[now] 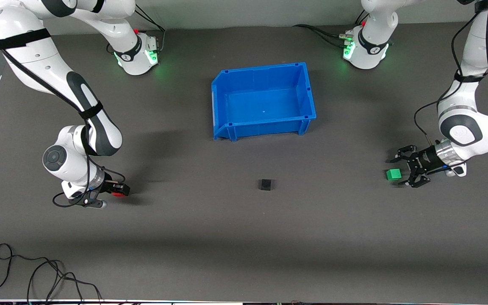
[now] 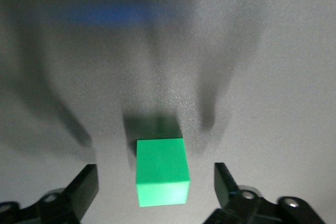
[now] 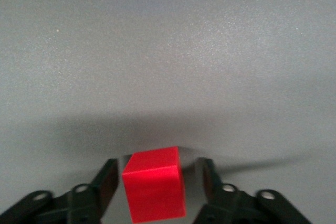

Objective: Attach green and red cubes to black cube
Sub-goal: 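Close the right gripper on the red cube while the left gripper grips green, then carry the red cube and green cube toward the black cube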

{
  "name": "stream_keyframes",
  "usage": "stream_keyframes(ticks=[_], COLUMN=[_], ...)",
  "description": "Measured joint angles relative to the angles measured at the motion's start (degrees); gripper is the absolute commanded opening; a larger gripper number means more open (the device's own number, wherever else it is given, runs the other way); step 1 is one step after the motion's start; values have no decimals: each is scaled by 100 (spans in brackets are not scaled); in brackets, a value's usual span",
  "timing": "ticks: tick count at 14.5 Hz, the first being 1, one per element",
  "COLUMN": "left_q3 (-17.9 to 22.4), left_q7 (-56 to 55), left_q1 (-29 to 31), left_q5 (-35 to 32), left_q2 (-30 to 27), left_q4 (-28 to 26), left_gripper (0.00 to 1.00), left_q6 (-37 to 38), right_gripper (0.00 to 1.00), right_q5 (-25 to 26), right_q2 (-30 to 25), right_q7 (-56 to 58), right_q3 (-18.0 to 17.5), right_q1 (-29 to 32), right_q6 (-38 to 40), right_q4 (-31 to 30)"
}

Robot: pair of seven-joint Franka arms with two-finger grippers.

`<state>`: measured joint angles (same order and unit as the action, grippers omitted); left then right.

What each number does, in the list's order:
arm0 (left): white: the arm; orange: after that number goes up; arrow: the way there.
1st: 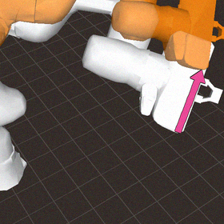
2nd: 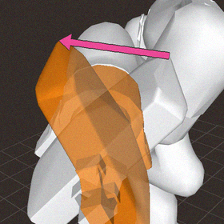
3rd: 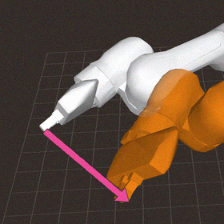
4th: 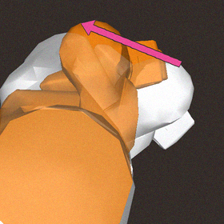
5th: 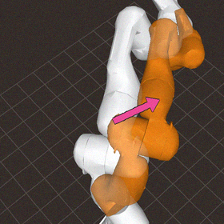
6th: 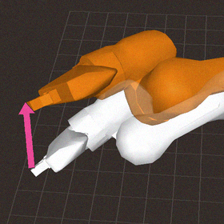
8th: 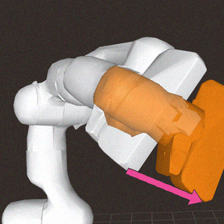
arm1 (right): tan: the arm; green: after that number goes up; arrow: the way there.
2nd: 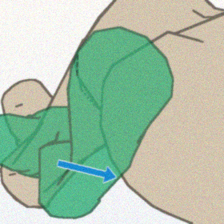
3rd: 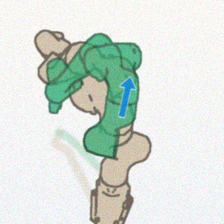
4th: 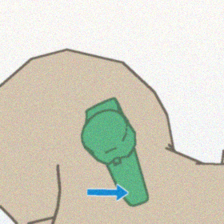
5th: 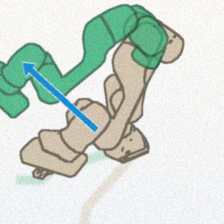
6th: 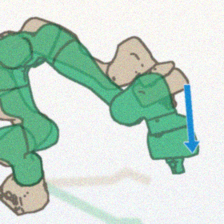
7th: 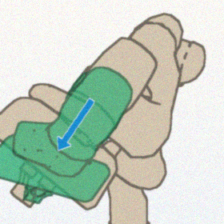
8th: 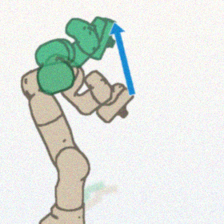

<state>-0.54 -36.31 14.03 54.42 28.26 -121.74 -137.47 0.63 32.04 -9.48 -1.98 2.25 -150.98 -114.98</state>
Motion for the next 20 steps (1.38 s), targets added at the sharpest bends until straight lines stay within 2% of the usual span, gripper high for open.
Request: stream_keyframes(ticks=[1, 2, 4, 6, 7, 10, 11, 14, 17, 20], left_q3=[1, 3, 5, 6, 7, 8, 10, 13, 17, 21], left_q7=[8, 17, 36, 46, 46, 50, 50, 52, 52, 52], left_q1=[-1, -1, -1, -1, -1, -1, -1, -1, 1, 3], left_q5=[4, 6, 9, 10, 11, 13, 14, 15, 16, 21], left_q2=[7, 13, 15, 15, 15, 16, 15, 15, 9, 5], left_q4=[0, 0, 1, 1, 1, 3, 4, 16, 68, 92], left_gripper=[59, 50, 44, 29, 25, 22, 22, 22, 17, 16], left_q6=[-16, -27, -38, -42, -44, -48, -50, -51, -42, -42], right_gripper=[54, 53, 53, 53, 48, 11, 3, 0, 0, 0], right_q5=[0, 0, 0, 0, 0, 0, 0, -1, -4, -10], right_q2=[9, 19, 34, 39, 39, 42, 42, 44, 44, 44], right_q7=[0, 0, 0, 0, 0, 0, -1, -3, -77, -884], right_q3=[0, 0, 0, 0, 0, 0, 0, 0, -3, -67], right_q1=[0, 0, 0, 0, 2, 6, 6, 2, -8, -19], right_q6=[0, 0, 0, 0, 0, 0, 0, 0, 0, 5], right_q4=[15, 29, 35, 45, 57, 112, 120, 123, 136, 241])
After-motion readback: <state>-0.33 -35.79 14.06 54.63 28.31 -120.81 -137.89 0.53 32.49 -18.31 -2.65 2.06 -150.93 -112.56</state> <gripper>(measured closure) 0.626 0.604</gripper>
